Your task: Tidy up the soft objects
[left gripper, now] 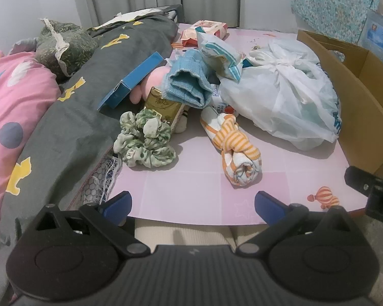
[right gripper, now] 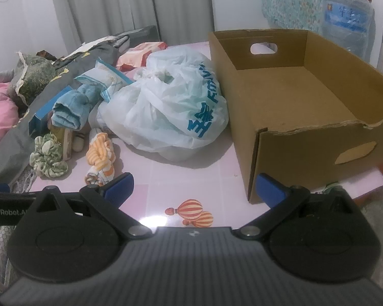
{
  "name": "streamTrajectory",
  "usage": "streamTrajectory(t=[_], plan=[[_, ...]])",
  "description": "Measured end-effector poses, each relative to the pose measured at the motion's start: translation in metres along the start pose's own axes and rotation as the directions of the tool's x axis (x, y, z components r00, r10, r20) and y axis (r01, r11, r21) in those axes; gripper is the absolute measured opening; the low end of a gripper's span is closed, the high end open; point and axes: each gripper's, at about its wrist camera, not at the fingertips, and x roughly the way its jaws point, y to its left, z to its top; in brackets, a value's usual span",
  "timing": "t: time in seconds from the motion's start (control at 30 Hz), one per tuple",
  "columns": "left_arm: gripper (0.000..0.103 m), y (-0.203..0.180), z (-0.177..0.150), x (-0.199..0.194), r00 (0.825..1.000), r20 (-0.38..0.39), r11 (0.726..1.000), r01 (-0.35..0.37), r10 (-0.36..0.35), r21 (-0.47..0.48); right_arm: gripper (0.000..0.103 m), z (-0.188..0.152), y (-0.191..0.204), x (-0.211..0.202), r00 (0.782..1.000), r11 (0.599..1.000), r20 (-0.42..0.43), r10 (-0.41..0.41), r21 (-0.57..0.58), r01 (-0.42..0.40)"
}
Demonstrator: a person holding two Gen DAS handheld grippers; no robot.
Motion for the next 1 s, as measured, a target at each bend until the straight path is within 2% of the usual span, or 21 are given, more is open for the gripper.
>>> streamTrajectory(t=[0.33,0.57,0.7,0.8,1.0], plan=[[0.103,0.004,0.0,0.001,1.0,0.002,1.0,-0.01,0.01,-0.01,0.102,-0.002,0.002,-0.002,1.0,1.0,0.01,-0.002,-0.015,0.002],[0.103,0.024,0.024,-0.008,0.998,0.046,0.999,-0.03,0.031,-0.016,0.102,0.014,0.016,-0.018,0.995,0.995,0.079,0.058,-0.082,-0.051],[0.103,0.039,0.046,-0.02,0.994,0.109,0.999,-0.018,0.021,-0.036,0.102,0.045,0.028,-0.03,0.98,0.982,0.142,0.142,-0.143,-0.121],[0.103,0.047,0.062,-0.025,0.99,0.141,0.999,0.0,0.006,-0.047,0.102,0.073,0.036,-0.037,0.958,0.965,0.183,0.221,-0.183,-0.188],[0.103,0.063,0.094,-0.027,0.981,0.181,0.995,0.081,-0.068,-0.064,0.102,0.142,0.051,-0.028,0.909,0.899,0.162,0.385,-0.291,-0.329]])
